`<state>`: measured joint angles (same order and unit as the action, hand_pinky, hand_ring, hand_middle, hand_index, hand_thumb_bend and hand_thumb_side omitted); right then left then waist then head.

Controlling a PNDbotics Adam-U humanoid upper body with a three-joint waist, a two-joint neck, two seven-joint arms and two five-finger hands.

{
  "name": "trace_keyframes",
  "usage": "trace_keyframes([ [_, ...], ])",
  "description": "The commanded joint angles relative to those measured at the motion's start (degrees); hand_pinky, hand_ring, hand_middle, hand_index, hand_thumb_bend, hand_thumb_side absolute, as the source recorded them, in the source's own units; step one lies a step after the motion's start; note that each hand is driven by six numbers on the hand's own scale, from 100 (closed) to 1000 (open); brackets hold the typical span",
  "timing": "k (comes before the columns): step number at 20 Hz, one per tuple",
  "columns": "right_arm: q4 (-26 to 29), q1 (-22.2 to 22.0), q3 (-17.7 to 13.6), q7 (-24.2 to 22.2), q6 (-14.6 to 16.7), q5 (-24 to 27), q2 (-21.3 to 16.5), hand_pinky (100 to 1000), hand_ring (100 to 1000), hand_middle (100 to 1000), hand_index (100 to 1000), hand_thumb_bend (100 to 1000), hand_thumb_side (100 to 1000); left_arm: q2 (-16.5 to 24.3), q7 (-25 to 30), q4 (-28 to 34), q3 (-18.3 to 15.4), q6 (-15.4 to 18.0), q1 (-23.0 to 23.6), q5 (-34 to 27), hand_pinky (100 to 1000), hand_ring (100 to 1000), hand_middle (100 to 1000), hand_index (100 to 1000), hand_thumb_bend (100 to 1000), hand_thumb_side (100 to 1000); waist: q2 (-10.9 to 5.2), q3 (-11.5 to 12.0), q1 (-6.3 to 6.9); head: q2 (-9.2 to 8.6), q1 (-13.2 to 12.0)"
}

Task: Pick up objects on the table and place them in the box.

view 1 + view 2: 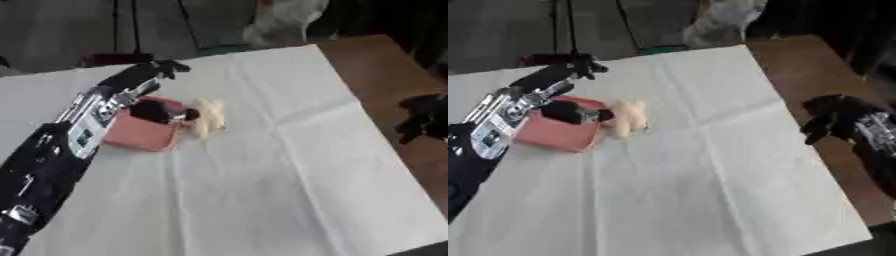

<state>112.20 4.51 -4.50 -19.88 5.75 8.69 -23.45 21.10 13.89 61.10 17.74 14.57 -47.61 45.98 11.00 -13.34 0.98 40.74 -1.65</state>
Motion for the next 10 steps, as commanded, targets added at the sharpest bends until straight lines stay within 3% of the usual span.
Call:
trace_keyframes([
  [1, 0.63, 0.55, -0.08, -0.22, 0.12, 0.39, -1.36, 525, 610, 740, 702, 100, 925, -0.05, -1.5, -1.44, -1.08, 1.45, -1.75, 3.13, 876, 820, 880, 970, 650, 780, -0.65, -0.3, -0.14, -0.64, 0.07],
  [10, 0.83, 1.24, 0.12, -0.51, 0.26, 0.19, -1.19, 525, 610, 740, 703, 100, 930, -1.28, -5.84, -4.62, -2.81, 3.2, -2.1, 11.79, 880, 819, 877, 963, 657, 784, 0.63, -2.42, 0.18, -1.54, -0.38],
])
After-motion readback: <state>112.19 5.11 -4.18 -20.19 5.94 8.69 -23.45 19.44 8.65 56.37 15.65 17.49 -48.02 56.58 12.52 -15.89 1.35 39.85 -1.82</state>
